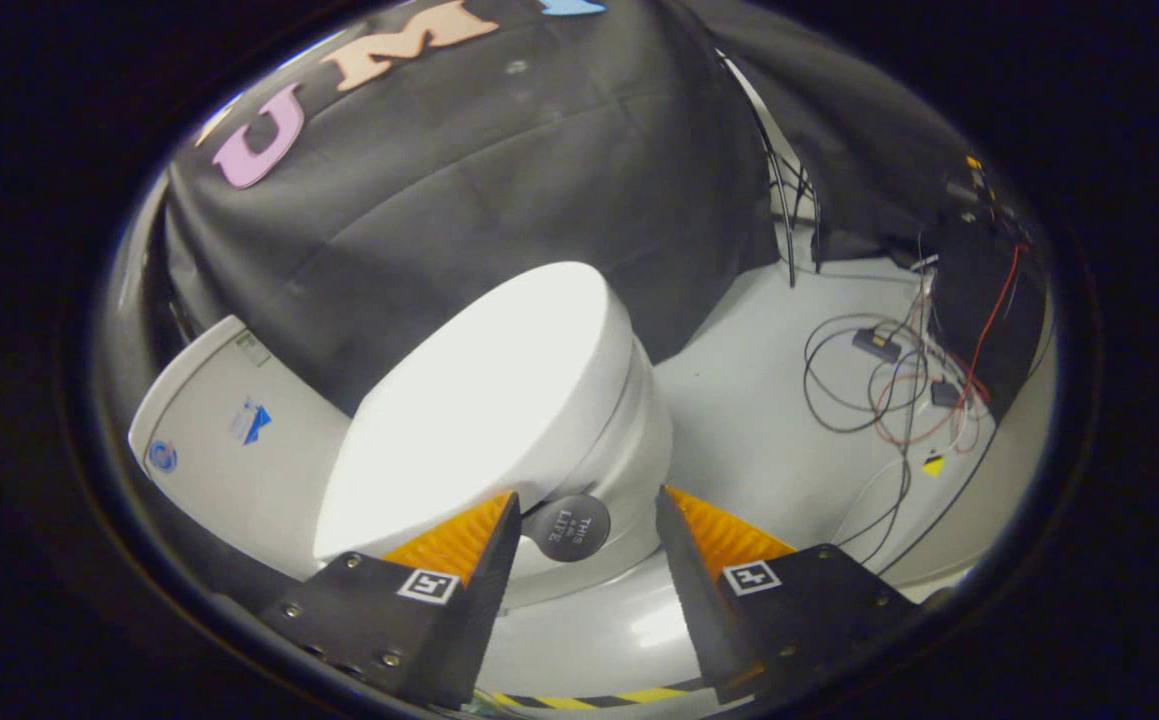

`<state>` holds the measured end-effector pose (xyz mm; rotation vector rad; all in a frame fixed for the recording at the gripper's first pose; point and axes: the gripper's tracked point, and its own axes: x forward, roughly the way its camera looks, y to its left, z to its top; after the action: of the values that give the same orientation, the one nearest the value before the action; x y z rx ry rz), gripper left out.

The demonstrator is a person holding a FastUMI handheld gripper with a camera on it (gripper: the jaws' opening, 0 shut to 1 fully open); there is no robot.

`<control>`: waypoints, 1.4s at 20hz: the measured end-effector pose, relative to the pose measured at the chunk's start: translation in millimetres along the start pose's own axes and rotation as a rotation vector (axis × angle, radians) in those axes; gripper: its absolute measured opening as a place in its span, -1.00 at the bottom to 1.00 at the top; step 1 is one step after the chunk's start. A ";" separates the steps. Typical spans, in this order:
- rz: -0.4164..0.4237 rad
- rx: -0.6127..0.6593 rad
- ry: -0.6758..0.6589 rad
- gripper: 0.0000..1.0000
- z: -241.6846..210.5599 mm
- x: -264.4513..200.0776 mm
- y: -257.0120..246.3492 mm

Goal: Open the toilet lid.

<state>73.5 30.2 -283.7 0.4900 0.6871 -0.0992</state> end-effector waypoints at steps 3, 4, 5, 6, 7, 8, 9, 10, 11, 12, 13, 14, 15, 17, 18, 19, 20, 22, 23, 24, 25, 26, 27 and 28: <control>0.066 0.131 0.051 0.61 -12.9 7.5 13.0; 0.055 0.159 0.072 0.62 -16.7 5.7 12.3; 0.072 0.194 0.089 0.32 -23.1 7.7 12.0; 0.056 0.228 0.077 0.02 -18.6 11.4 5.9; 0.066 0.271 0.063 -0.28 -16.6 9.3 8.2; 0.086 0.297 0.056 -0.52 -12.7 9.2 10.6; 0.100 0.294 0.054 -0.54 -13.8 7.8 9.7; 0.091 0.264 0.051 -0.55 -13.5 8.3 6.3; 0.087 0.269 0.045 -0.54 -15.5 19.7 7.1; 0.082 0.280 0.050 -0.68 -15.6 17.8 6.7; 0.082 0.273 0.058 -0.82 -11.3 8.5 4.6; 0.082 0.258 0.058 -0.82 -10.4 7.7 4.6; 0.084 0.235 0.058 -0.82 -10.1 5.4 5.2; 0.094 0.178 0.047 -0.82 -4.4 0.1 9.1; 0.101 0.145 0.043 -0.82 -1.4 -1.3 8.8; 0.108 0.112 0.037 -0.82 2.3 -1.9 8.2; 0.115 0.083 0.034 -0.82 4.3 -1.9 7.3; 0.130 0.048 0.020 -0.82 8.9 -2.9 9.3; 0.138 0.033 0.012 -0.82 10.2 -5.7 13.3; 0.141 0.011 0.004 -0.82 13.8 -8.2 16.5; 0.145 -0.012 -0.004 -0.82 17.9 -17.6 27.1; 0.145 -0.041 -0.016 -0.82 22.2 -24.0 34.9; 0.144 -0.070 -0.025 -0.82 25.1 -30.1 42.0; 0.148 -0.093 -0.035 -0.82 28.9 -35.2 48.3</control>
<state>75.1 56.8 -223.0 0.4468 0.6159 0.0630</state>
